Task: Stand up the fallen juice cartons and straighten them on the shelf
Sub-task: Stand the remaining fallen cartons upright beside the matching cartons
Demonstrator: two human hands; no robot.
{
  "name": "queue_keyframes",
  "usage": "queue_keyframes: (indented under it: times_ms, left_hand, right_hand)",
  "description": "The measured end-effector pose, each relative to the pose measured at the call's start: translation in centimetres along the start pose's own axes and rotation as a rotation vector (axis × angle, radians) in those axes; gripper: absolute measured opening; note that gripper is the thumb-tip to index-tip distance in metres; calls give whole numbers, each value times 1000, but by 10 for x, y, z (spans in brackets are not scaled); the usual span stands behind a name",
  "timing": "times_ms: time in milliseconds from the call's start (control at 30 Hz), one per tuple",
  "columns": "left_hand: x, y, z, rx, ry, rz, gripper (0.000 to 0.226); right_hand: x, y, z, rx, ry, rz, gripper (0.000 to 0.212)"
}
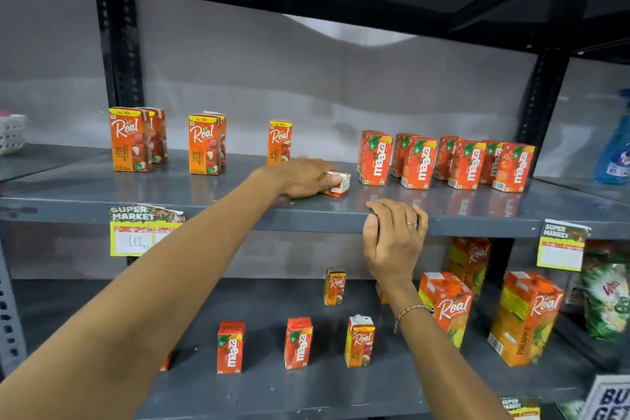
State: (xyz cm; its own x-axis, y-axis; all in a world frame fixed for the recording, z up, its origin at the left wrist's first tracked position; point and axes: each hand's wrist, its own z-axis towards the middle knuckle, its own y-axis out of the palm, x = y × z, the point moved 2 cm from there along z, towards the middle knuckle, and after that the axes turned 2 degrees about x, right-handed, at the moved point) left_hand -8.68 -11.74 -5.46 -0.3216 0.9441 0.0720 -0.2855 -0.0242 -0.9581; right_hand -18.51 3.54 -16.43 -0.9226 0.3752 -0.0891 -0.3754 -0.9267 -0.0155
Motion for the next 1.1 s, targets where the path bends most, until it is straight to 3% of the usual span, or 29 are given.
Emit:
queue_keyframes:
  times_ms: [100,167,233,300,333,400,633,833,933,967,1100]
  left_hand:
    - [-4,0,-5,83,-51,41,56]
    - [1,-10,-14,261,-102,-36,55]
    - [6,-22,-26,485,-252,-591,59]
    - [16,-26,-43,511,-332,-1371,70]
    - [21,-27,-52,469,-299,-1578,72]
    - [32,-23,-70,383,-204,-1760,73]
    - [55,-11,-103,203,-67,-1836,64]
    - [37,-19,-91,344,-205,-1888,72]
    - [19,-24,-73,397,-336,-1779,24]
    - [10,-24,-65,411,-379,-1715,20]
    - [-16,-31,-33,522,-456,-1438,35]
  right_hand:
    - [0,0,-1,-2,-2,1,32]
    - [-1,-1,-1,-1,-4,8,33]
    - [-1,-1,0,1,-2,17,33]
    - [-2,-2,0,-7,4,21,34]
    - [-2,-2,0,-14,7,20,34]
    - [-3,-3,0,-26,10,21,34]
    - [-3,-4,1,-20,13,55,38]
    - [-4,-5,1,-47,24,45,35]
    - [-4,-5,1,-53,19,29,32]
    - [-4,-6,1,-49,20,27,32]
    - [-4,-6,1,-47,20,31,33]
